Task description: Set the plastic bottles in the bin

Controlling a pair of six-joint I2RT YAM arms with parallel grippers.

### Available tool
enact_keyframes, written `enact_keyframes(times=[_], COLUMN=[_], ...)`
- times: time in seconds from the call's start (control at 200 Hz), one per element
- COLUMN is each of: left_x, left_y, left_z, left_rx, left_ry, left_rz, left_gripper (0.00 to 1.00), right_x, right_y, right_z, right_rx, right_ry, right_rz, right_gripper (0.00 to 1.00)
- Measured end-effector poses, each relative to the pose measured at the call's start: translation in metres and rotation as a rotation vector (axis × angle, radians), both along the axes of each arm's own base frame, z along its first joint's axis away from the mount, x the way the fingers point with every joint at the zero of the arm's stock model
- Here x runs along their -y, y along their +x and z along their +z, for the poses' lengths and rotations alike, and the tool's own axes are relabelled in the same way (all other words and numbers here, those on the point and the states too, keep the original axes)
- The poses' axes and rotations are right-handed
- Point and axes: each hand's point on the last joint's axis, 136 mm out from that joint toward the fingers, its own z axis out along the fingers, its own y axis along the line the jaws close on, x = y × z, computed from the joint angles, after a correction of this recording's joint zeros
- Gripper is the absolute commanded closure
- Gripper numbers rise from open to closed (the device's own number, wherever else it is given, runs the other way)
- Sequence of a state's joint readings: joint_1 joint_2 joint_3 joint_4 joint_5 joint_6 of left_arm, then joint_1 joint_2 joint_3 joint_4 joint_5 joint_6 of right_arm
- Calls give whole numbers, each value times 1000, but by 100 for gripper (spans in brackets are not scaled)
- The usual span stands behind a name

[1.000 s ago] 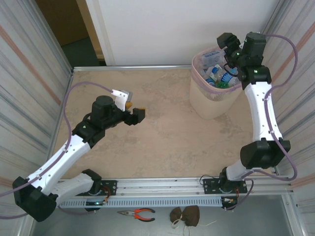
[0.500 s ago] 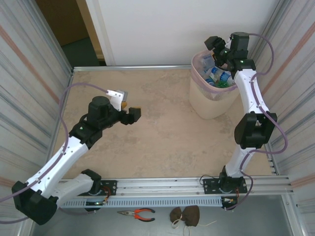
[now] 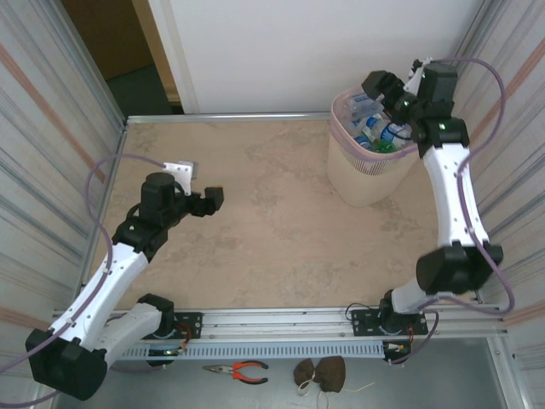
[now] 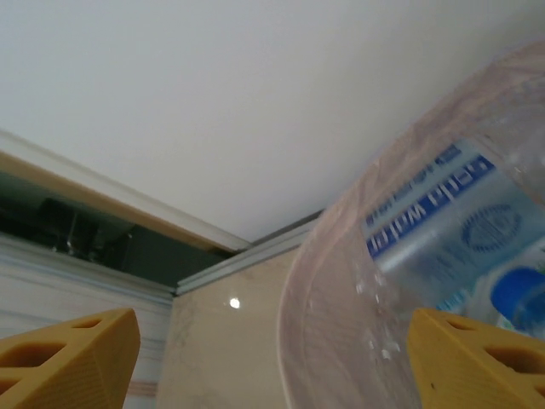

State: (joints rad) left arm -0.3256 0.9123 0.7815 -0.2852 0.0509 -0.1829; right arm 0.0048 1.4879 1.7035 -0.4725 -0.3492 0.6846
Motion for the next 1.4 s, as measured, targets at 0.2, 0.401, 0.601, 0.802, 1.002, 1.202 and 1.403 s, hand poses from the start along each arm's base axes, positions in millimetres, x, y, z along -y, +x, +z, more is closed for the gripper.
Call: enact_keyframes(times=[0.2, 0.401, 0.601, 0.802, 1.002, 1.202, 1.403], left_x=[-46, -73, -88, -85, -78, -75, -86], left_y=[4, 2, 7, 24, 39, 56, 71], left_z=[-36, -66, -94, -107, -136, -142, -127], left_rx=[-65, -85, -65, -40, 3, 64, 148], left_ry=[57, 143, 212, 272, 329, 323, 265], left_rz=[163, 267, 327, 290, 226, 178, 172], left_gripper=[1, 1, 1, 1, 1, 1, 1], right_x=[4, 11, 19, 19, 26, 35, 45], right_y=[-73, -128, -148, -152, -138, -110, -88], right_z=[-26, -87, -168, -255, -310, -335, -333], right_rx=[11, -2, -77, -137, -132, -100, -28], right_ry=[-171, -322, -418, -554, -646, -695, -705], right_rz=[45, 65, 70, 95, 66, 38, 13], right_gripper=[12, 1, 1, 1, 1, 1, 1])
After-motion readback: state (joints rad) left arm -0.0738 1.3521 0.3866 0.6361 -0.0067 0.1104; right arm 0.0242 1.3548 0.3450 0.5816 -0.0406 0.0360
